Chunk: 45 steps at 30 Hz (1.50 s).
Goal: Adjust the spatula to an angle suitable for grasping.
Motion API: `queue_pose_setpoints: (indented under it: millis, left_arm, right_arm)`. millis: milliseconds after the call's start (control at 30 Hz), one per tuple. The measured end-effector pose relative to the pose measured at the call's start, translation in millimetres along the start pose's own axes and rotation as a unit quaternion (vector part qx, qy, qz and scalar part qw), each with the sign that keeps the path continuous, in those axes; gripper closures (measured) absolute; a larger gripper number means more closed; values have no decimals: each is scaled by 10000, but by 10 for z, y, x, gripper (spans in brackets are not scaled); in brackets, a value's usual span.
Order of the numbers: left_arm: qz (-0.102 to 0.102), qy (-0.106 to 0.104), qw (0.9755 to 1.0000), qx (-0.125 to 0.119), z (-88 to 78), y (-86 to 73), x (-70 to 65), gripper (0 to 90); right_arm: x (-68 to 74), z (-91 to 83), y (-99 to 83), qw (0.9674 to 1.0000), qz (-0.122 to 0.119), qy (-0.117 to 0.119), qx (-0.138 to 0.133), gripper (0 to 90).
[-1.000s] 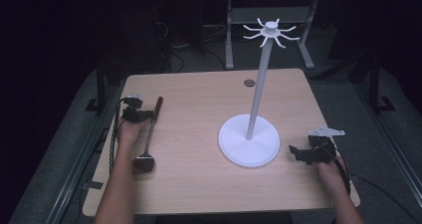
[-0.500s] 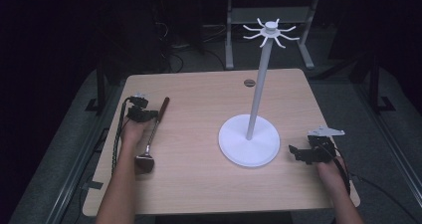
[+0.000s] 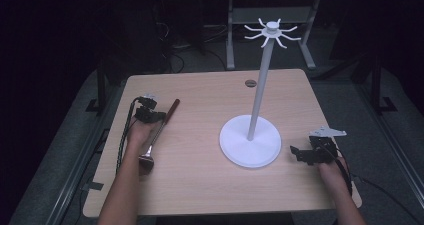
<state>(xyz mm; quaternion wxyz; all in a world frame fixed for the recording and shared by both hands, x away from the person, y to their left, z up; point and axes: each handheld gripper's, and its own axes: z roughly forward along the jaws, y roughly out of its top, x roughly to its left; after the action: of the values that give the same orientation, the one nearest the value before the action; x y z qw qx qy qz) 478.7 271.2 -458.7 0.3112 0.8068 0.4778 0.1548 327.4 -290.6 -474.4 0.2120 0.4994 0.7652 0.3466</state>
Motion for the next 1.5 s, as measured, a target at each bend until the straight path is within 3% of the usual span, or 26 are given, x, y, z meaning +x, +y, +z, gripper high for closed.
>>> queue_pose_setpoints:
  millis: [567, 833, 1500]
  left_arm:
    - [171, -208, 9996, 80, 65, 50, -157, 897]
    - [364, -290, 9988, 123, 92, 93, -279, 898]
    - [614, -530, 9966, 129, 117, 141, -432, 898]
  right_arm:
    - [-1, 6, 4, 10000, -30, 4, 2, 143]
    - [-5, 2, 3, 10000, -26, 9, -16, 143]
    - [-6, 1, 5, 10000, -33, 16, -19, 143]
